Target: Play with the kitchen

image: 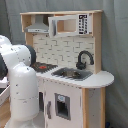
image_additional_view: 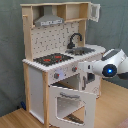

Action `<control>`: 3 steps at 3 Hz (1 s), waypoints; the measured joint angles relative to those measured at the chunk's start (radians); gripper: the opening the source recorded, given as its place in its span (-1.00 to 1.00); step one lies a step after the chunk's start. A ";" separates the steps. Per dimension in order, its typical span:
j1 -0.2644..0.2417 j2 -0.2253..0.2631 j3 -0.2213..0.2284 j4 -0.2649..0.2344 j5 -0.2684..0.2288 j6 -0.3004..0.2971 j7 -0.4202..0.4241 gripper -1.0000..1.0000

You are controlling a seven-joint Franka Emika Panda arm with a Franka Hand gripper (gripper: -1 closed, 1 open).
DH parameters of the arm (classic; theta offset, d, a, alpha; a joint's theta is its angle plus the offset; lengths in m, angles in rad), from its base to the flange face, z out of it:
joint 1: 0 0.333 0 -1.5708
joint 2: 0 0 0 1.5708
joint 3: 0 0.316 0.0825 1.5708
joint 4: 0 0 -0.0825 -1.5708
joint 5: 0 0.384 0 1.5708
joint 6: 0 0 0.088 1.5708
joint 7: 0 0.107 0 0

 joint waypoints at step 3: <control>0.000 0.000 0.010 -0.089 -0.298 0.102 -0.006 1.00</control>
